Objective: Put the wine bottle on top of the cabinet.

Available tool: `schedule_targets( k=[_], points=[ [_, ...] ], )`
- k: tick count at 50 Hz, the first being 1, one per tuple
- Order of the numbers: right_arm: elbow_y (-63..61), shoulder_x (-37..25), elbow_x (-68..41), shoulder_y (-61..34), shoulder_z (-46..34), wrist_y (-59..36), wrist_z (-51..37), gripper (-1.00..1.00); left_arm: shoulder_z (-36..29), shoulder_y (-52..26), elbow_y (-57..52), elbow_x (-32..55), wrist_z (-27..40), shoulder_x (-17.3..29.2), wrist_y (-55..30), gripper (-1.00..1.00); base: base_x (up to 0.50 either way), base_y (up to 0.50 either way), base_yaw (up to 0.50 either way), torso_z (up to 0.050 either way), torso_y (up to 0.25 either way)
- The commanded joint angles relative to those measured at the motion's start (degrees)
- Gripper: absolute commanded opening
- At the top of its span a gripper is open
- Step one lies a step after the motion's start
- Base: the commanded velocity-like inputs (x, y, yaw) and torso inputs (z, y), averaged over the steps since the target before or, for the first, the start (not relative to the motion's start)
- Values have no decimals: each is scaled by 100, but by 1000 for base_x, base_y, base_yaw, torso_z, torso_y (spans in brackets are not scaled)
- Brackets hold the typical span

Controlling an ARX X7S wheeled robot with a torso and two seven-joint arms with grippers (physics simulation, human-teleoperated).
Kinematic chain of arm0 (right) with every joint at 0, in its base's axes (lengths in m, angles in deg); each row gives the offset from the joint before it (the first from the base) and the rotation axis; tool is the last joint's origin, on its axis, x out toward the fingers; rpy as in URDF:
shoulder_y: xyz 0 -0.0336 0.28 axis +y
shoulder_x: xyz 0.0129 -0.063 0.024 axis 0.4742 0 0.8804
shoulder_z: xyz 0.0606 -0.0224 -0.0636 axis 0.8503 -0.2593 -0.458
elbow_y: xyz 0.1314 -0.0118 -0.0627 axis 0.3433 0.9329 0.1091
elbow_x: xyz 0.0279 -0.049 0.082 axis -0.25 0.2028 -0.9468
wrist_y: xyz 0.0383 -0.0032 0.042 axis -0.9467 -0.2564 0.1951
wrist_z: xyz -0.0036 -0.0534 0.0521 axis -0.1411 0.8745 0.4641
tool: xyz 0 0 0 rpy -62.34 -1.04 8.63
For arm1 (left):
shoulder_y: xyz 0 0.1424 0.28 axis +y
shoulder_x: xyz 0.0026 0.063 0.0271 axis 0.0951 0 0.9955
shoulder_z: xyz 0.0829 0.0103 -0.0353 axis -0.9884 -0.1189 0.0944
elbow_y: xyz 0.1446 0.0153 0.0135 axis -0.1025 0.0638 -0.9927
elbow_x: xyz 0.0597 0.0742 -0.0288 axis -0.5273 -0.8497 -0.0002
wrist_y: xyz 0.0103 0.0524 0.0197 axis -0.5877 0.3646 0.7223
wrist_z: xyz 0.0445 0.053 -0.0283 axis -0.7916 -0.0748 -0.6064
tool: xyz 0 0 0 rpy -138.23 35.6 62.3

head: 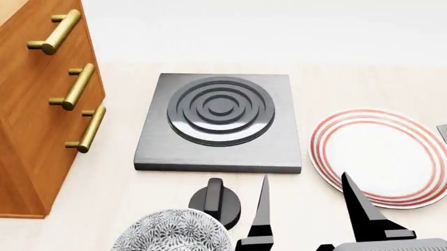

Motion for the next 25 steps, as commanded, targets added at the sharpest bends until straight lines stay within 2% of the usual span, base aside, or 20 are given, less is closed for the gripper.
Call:
schedule_targets(
  k=[1,3,10,16,18,25],
  points=[
    [54,-5,21,8,-30,46,-2,100,203,-116,663,32,64,-23,208,-100,0,0,0,0,0],
    [46,-12,19,11,-29,47,-6,100,500,-65,685,206,139,-100,268,-100,0,0,0,0,5],
    [25,-26,-10,9,-16,34,-34,100,584,-34,919,396,-84,-193,282,-100,0,0,0,0,0],
    [36,-35,-24,-6,-22,35,-37,100,903,79,1111,547,15,-285,417,-100,0,0,0,0,2],
    [40,-38,-27,0,-13,46,-40,100,689,68,1090,447,-124,-242,444,-100,0,0,0,5,0],
    [120,-28,-17,17,-15,107,-30,100,857,76,1317,475,-7,-285,519,-100,0,0,0,0,1]
  ],
)
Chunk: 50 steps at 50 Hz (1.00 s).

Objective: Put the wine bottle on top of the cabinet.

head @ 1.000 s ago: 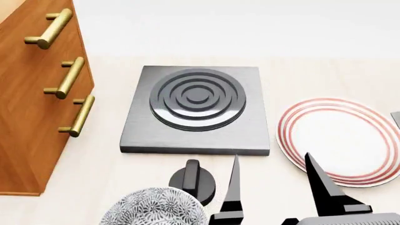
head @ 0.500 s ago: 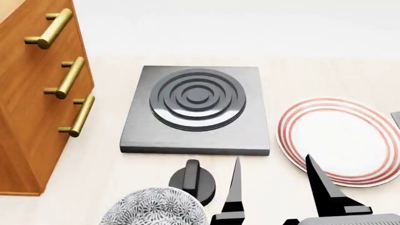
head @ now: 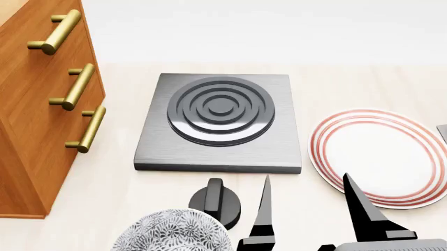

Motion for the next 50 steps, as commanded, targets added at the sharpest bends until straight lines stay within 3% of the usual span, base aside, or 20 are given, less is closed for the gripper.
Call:
schedule_targets(
  k=[1,35,50],
  points=[
    [69,-1,-4,10,-3,57,3,100,211,-1,326,83,152,-51,174,-100,0,0,0,0,0],
    [72,-46,6,-7,-104,65,-36,100,141,865,687,-113,366,-31,470,-100,0,0,1,0,0],
    [86,-55,10,-20,-162,62,-56,100,326,866,629,41,418,-23,400,-100,1,0,1,0,0]
  ],
)
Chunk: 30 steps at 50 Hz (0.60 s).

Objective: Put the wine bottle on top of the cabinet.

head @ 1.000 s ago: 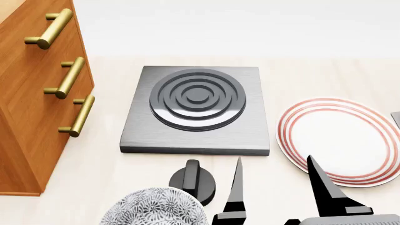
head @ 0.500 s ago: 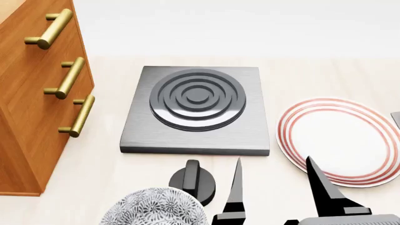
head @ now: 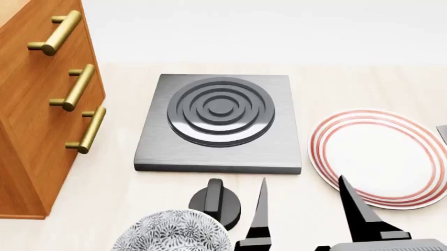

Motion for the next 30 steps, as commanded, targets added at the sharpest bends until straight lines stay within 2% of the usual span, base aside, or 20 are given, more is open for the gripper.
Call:
schedule_targets(
  k=[1,7,8,30],
  points=[
    [4,-8,4,-7,-37,3,-9,100,11,350,336,179,194,9,-123,-100,0,0,3,0,0],
    [7,-15,-4,1,-44,16,-13,100,6,303,444,186,154,-6,-111,-100,0,0,1,0,0],
    [-1,-18,-9,1,-44,7,-19,100,12,293,450,180,185,-9,-125,100,0,0,0,0,0],
    [62,-27,5,-21,-106,58,-15,100,-5,278,423,182,204,-21,-107,100,0,0,0,0,0]
  ],
)
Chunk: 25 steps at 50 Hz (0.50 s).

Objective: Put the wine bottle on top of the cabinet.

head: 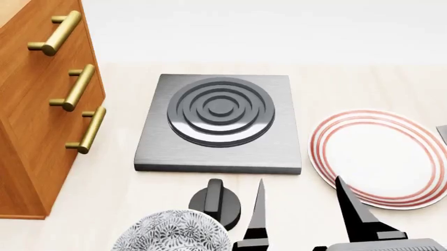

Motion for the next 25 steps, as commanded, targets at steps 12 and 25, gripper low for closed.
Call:
schedule_targets(
  k=[12,25],
  points=[
    [14,-18,9,-15,-67,14,-20,100,-23,78,-314,72,11,1,34,100,0,0,0,0,0],
    [-24,-38,-7,-19,-89,3,-50,100,22,775,-1309,165,122,195,33,100,0,0,0,0,0]
  ],
)
